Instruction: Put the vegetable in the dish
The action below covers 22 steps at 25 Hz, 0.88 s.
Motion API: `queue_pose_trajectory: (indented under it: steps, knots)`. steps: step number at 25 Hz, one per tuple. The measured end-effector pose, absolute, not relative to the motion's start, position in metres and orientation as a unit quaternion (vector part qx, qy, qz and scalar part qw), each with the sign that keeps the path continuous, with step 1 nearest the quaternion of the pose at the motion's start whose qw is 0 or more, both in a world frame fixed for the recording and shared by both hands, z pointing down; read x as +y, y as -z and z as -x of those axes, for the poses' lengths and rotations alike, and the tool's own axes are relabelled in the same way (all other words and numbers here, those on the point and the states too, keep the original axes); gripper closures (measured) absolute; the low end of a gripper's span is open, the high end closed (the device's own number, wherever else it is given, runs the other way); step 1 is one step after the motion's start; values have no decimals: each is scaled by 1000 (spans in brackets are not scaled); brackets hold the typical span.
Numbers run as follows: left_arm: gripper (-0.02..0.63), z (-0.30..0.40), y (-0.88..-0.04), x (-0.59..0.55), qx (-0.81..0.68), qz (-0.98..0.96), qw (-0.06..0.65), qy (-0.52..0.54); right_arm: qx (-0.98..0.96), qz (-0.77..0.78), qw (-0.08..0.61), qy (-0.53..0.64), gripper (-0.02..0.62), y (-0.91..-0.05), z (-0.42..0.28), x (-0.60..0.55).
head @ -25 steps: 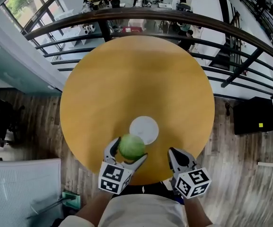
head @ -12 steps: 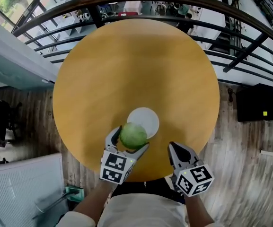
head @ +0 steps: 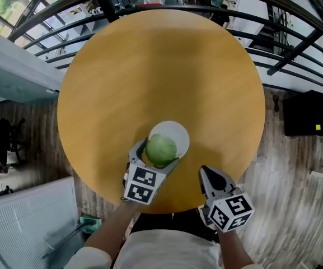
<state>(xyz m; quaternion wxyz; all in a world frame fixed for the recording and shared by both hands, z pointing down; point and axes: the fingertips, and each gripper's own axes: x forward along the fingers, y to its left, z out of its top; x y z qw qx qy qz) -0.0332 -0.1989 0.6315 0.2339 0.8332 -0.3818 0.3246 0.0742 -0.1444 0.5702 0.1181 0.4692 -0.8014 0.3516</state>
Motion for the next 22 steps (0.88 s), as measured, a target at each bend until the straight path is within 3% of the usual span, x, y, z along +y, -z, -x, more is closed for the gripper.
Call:
queue_pose_trajectory:
  steps: [22]
  knots:
    - [120, 5, -708, -227, -334, -810, 228, -424, -794, -461, 123, -377, 578, -609, -78, -155]
